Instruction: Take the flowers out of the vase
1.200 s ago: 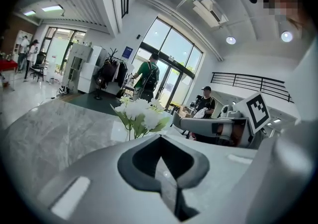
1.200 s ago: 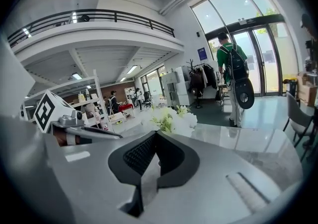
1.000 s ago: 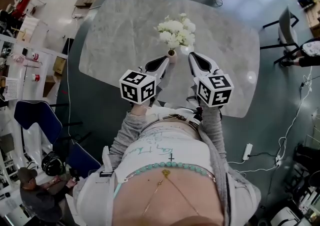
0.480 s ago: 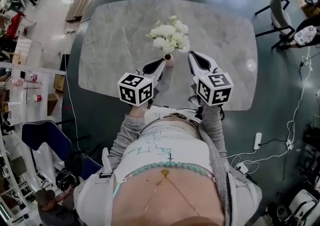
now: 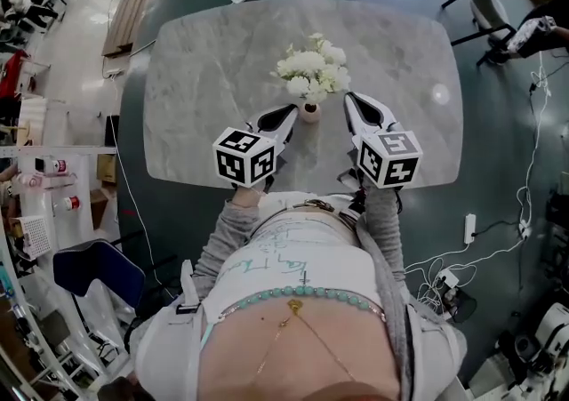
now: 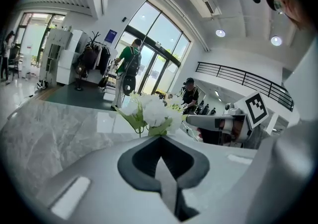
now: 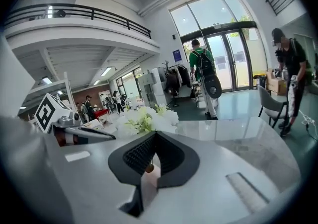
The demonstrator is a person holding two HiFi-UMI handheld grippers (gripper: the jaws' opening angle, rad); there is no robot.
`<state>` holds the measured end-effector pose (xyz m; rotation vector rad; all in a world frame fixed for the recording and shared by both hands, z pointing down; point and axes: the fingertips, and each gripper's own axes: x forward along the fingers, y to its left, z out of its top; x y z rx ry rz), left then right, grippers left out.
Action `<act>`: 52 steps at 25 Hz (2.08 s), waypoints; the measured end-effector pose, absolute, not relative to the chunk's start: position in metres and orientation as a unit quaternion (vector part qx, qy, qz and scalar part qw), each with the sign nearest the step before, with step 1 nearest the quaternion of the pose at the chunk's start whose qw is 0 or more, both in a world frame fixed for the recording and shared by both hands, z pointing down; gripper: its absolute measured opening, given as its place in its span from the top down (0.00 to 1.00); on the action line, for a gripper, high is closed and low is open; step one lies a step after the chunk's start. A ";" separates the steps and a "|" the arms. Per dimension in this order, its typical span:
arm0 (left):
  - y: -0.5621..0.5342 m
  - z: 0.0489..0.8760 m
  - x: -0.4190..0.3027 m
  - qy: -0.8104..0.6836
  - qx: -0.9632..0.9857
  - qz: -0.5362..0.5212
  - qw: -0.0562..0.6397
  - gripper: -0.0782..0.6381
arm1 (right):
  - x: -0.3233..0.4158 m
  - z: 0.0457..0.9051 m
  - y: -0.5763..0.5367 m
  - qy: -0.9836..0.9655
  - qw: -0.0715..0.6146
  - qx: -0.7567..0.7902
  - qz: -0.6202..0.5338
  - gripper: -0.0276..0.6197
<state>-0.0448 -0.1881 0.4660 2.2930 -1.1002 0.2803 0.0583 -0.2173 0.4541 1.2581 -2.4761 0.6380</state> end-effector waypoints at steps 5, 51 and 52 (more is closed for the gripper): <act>-0.195 0.471 -0.050 -0.375 0.872 0.118 0.292 0.89 | 0.060 0.456 -0.213 -0.838 0.148 0.472 0.230 0.91; -0.203 0.505 -0.058 -0.315 0.873 0.128 0.349 0.89 | 0.003 0.543 -0.210 -0.835 0.205 0.415 0.297 0.91; -0.201 0.505 -0.058 -0.316 0.873 0.127 0.350 0.89 | 0.002 0.543 -0.210 -0.837 0.205 0.411 0.296 0.91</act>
